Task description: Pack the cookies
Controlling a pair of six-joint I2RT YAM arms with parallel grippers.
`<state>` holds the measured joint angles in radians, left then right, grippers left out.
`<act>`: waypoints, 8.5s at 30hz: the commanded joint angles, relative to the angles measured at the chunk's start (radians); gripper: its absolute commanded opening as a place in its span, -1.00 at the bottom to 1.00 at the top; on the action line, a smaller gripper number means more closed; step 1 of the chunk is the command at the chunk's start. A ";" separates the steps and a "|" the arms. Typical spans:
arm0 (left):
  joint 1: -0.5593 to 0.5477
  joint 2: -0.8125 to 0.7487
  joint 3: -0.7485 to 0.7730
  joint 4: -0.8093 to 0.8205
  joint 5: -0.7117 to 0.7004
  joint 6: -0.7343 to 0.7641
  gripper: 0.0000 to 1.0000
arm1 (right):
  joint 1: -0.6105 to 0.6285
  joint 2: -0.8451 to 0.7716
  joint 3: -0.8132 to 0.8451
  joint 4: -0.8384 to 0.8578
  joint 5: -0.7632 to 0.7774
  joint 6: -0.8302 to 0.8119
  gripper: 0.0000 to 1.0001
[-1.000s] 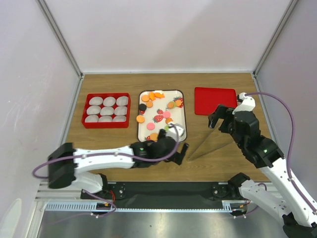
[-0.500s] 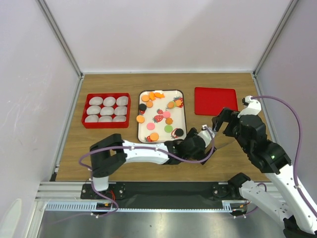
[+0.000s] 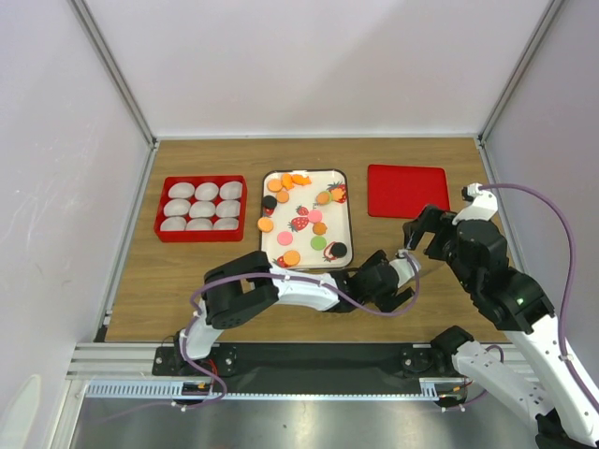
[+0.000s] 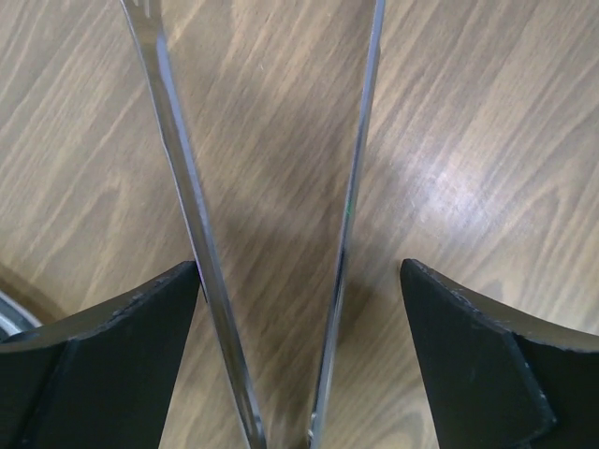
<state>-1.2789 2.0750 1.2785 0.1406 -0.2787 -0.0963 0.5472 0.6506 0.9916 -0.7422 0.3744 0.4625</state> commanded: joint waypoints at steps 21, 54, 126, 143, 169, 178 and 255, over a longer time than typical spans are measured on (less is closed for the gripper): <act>0.018 0.045 0.070 -0.010 -0.023 -0.095 0.69 | -0.004 -0.046 0.002 0.001 0.015 0.019 0.99; 0.018 -0.326 -0.013 -0.124 -0.186 -0.146 0.11 | -0.004 -0.042 0.102 -0.026 0.067 -0.018 0.99; 0.481 -0.751 -0.455 -0.598 -0.341 -0.460 0.01 | -0.004 0.015 -0.013 0.072 -0.092 0.001 0.99; 0.483 -0.813 -0.420 -0.633 -0.370 -0.436 -0.18 | -0.004 0.011 -0.016 0.069 -0.089 0.001 0.99; 0.679 -0.923 -0.248 -0.656 -0.241 -0.385 -0.17 | -0.004 0.035 -0.025 0.102 -0.112 0.005 0.99; 0.907 -0.803 -0.252 -0.567 -0.126 -0.395 -0.17 | -0.004 0.041 -0.019 0.095 -0.124 -0.002 0.99; 0.635 -0.458 -0.070 -0.670 -0.284 -0.246 0.13 | -0.004 -0.017 -0.048 0.061 -0.134 0.034 0.99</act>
<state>-0.6510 1.6104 1.1667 -0.5488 -0.5449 -0.3607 0.5453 0.6437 0.9463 -0.6891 0.2237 0.4965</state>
